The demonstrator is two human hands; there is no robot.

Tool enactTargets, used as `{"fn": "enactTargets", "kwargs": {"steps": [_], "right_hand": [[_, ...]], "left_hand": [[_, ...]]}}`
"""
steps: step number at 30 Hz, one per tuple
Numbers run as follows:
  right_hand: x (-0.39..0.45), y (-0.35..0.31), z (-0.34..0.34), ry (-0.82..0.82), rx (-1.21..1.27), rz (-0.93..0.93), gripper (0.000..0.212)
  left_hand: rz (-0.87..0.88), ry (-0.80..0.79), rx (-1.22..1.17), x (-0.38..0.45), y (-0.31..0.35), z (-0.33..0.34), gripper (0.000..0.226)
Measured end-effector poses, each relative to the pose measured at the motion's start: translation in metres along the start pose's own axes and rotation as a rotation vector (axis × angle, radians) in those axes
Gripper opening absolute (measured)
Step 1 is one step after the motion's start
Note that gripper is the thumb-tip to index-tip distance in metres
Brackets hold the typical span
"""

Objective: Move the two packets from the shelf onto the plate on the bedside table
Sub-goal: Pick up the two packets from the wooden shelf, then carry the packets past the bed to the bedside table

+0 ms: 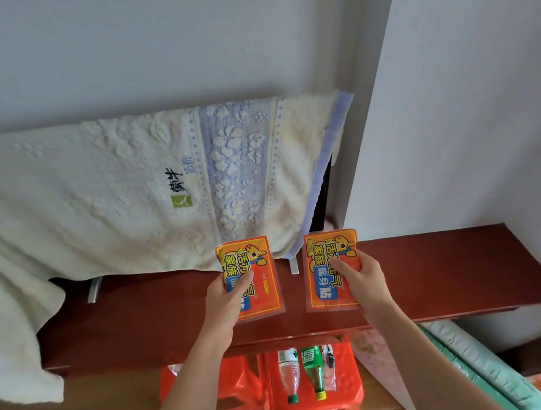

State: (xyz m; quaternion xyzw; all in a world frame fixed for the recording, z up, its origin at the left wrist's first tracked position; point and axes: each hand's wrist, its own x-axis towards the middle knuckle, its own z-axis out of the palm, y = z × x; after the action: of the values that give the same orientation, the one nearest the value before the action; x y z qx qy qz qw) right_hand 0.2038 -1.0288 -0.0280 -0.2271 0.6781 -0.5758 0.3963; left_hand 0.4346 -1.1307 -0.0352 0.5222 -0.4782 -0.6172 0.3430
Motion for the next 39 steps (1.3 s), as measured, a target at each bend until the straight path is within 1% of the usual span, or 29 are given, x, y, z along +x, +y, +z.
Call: {"fn": "enactTargets", "kwargs": {"steps": [5, 10, 13, 14, 16, 18, 21, 24, 27, 30, 34, 36, 39], "right_hand": [[-0.001, 0.002, 0.0, -0.067, -0.003, -0.029, 0.004], [-0.001, 0.009, 0.019, -0.194, -0.014, -0.034, 0.004], [-0.002, 0.017, 0.046, -0.293, -0.048, -0.031, 0.005], [-0.005, 0.019, 0.058, -0.342, -0.058, -0.022, 0.005], [-0.013, 0.024, 0.086, -0.436, -0.088, -0.018, 0.011], [-0.027, 0.027, 0.115, -0.532, -0.125, -0.033, 0.009], [-0.056, 0.027, 0.16, -0.698, -0.167, -0.049, 0.015], [-0.09, 0.031, 0.204, -0.851, -0.207, -0.038, 0.014], [-0.132, 0.035, 0.249, -1.003, -0.229, -0.016, 0.019], [-0.182, 0.045, 0.292, -1.148, -0.264, 0.0, 0.014], [-0.246, 0.06, 0.337, -1.29, -0.319, -0.017, 0.013], [-0.275, 0.066, 0.356, -1.347, -0.339, -0.021, 0.012], [-0.32, 0.077, 0.388, -1.407, -0.387, -0.007, 0.008]], "left_hand": [[0.011, 0.062, -0.015, -0.018, -0.003, -0.007, 0.006], [0.031, 0.187, -0.029, -0.04, -0.012, -0.026, 0.008], [0.041, 0.316, -0.058, -0.06, -0.023, -0.051, 0.008], [0.032, 0.363, -0.07, -0.07, -0.025, -0.06, 0.008], [0.004, 0.457, -0.087, -0.091, -0.032, -0.082, 0.011], [-0.017, 0.555, -0.113, -0.114, -0.04, -0.103, 0.013], [-0.022, 0.687, -0.203, -0.155, -0.05, -0.133, 0.011], [-0.03, 0.817, -0.219, -0.2, -0.06, -0.163, 0.014], [-0.053, 0.968, -0.256, -0.249, -0.072, -0.193, 0.011], [-0.051, 1.108, -0.332, -0.299, -0.083, -0.22, 0.011], [-0.077, 1.265, -0.41, -0.353, -0.101, -0.256, 0.012], [-0.078, 1.319, -0.458, -0.374, -0.109, -0.273, 0.017], [-0.07, 1.377, -0.489, -0.405, -0.125, -0.305, 0.016]]}}
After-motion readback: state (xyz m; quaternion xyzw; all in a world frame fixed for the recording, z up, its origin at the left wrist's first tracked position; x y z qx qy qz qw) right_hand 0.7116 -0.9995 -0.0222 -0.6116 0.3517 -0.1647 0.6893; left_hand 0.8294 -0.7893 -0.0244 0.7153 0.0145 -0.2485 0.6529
